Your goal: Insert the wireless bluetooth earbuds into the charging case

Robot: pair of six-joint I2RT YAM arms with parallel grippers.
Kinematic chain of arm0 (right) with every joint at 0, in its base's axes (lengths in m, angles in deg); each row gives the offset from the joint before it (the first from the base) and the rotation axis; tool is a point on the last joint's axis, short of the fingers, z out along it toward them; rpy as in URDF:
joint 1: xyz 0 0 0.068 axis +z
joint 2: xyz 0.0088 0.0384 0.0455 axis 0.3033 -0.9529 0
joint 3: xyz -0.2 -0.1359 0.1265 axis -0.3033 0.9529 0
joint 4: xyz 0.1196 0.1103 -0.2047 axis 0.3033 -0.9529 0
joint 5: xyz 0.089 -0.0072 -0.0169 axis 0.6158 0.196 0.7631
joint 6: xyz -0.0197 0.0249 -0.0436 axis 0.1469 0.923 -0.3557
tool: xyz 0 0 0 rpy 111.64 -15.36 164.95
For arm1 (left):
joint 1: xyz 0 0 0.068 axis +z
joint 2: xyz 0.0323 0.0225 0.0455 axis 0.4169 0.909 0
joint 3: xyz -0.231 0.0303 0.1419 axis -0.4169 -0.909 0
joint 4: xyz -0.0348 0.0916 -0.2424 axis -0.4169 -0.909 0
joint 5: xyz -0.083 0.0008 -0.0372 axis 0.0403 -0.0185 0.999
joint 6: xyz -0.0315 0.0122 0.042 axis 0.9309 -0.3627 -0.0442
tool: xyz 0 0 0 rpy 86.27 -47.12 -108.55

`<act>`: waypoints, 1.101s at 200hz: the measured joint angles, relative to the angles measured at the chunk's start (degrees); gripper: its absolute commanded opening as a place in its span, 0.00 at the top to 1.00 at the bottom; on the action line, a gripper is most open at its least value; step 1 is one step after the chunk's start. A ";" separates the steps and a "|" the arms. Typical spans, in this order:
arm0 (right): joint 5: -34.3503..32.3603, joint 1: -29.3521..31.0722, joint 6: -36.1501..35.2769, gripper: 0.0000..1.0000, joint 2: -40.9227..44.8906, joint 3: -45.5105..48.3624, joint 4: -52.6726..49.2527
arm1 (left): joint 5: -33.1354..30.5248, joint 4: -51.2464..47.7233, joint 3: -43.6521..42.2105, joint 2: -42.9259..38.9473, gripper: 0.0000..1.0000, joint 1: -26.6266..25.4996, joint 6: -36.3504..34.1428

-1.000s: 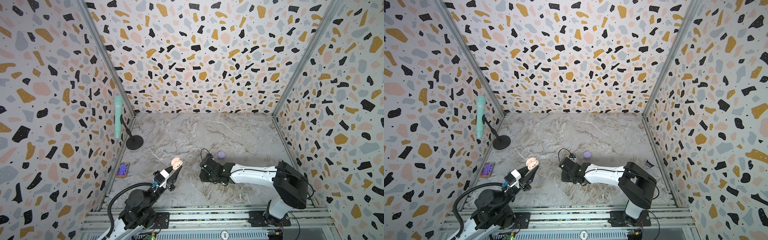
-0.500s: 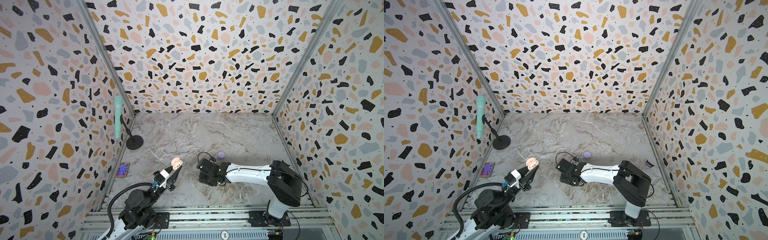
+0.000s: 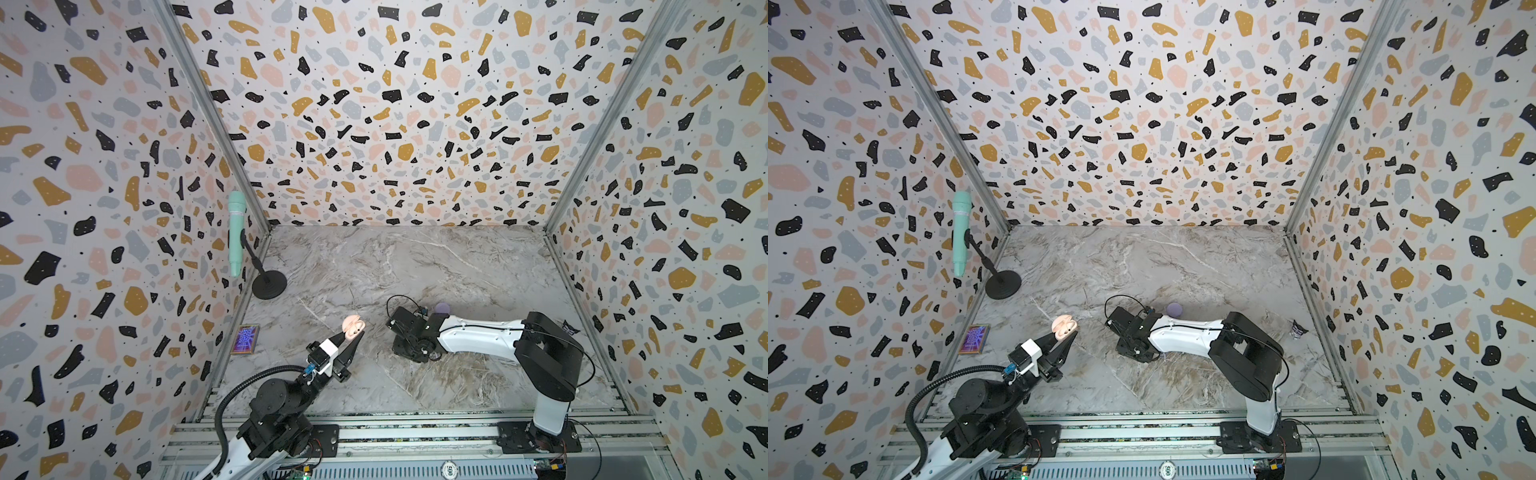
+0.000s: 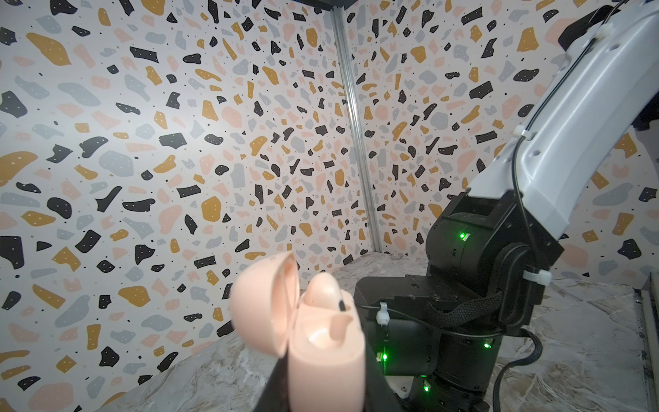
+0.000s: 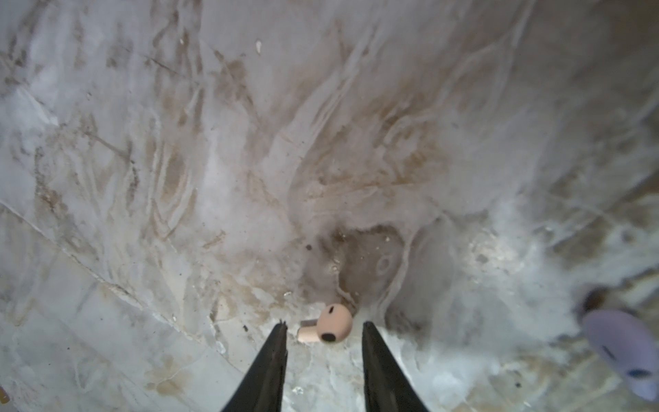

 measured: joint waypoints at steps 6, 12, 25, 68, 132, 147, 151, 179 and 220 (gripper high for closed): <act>-0.07 -0.02 -0.04 0.65 -0.04 -0.02 -0.20 | 0.02 0.00 0.00 0.00 1.00 0.00 0.00; -0.11 -0.02 -0.13 0.66 -0.13 -0.07 -0.39 | 0.02 0.00 0.00 0.00 1.00 0.00 0.00; -0.31 -0.02 -0.39 0.67 -0.50 -0.35 -1.07 | 0.00 0.00 0.00 0.00 1.00 0.00 0.00; -0.37 -0.13 -1.57 0.71 -2.16 -1.73 -1.79 | 0.02 0.00 0.00 0.00 1.00 0.00 0.00; 0.22 -0.44 -3.63 0.81 -2.69 -2.12 -1.92 | 0.02 0.00 0.00 0.00 1.00 0.00 0.00; 0.50 -0.50 -4.31 0.82 -2.71 -2.14 -1.92 | 0.02 0.00 0.00 0.00 1.00 0.00 0.00; 0.63 -0.50 -4.50 0.82 -2.71 -2.14 -1.92 | 0.02 0.02 0.00 0.00 1.00 0.00 0.00; 1.29 -0.57 -6.10 0.83 -2.73 -2.16 -1.92 | 0.02 0.00 0.00 0.00 1.00 0.00 0.00; 2.25 -0.83 -10.16 0.85 -2.73 -2.10 -1.75 | 0.02 0.00 0.00 0.00 1.00 0.00 0.00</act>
